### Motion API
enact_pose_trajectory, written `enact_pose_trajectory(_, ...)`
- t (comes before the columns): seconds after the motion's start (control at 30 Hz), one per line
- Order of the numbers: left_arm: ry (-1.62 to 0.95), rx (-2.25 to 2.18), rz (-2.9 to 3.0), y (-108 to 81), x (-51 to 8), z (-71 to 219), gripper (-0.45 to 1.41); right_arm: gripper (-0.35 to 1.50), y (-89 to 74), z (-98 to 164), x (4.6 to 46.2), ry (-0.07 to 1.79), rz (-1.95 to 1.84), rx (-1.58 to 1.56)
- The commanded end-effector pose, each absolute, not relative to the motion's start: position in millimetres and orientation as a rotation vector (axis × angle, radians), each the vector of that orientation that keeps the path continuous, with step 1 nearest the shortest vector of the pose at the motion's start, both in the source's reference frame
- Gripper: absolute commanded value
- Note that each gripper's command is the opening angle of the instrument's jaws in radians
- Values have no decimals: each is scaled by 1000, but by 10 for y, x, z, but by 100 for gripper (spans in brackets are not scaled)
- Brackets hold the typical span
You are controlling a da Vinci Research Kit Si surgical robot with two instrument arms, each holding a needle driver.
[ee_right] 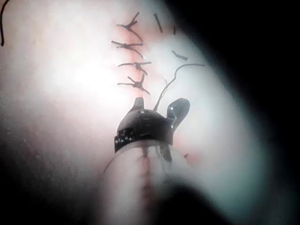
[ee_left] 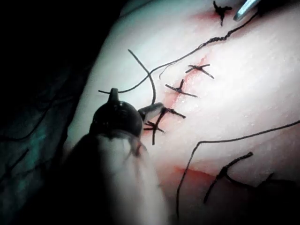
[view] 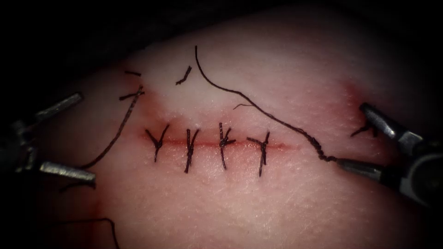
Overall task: Wound Closure
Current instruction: Set down the suture off-cut with left needle holder
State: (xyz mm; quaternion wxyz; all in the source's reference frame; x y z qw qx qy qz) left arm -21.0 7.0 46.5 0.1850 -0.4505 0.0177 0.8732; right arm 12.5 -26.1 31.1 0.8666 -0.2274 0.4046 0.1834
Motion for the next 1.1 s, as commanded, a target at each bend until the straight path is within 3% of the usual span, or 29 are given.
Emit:
enact_pose_trajectory(0.03, 89, -1251, 2460, 77, -212, 475, 34, 131, -255, 315, 140, 854, 383, -482)
enact_pose_trajectory(0.23, 290, -1120, 2533, 58, -201, 531, 44, 130, -269, 324, 152, 850, 363, -475)
enact_pose_trajectory(0.4, 162, -1185, 2489, 36, -200, 573, 44, 130, -278, 335, 162, 840, 357, -460)
enact_pose_trajectory(0.5, 178, -1191, 2499, 23, -197, 595, 54, 130, -284, 339, 166, 841, 354, -453)
enact_pose_trajectory(0.6, 104, -1144, 2593, 4, -175, 622, 61, 130, -287, 339, 165, 841, 347, -447)
enact_pose_trajectory(0.9, -1, -990, 2664, -12, -74, 611, 61, 128, -287, 339, 163, 841, 346, -446)
enact_pose_trajectory(1.1, -86, -962, 2646, -11, -41, 581, 57, 126, -287, 339, 165, 839, 346, -444)
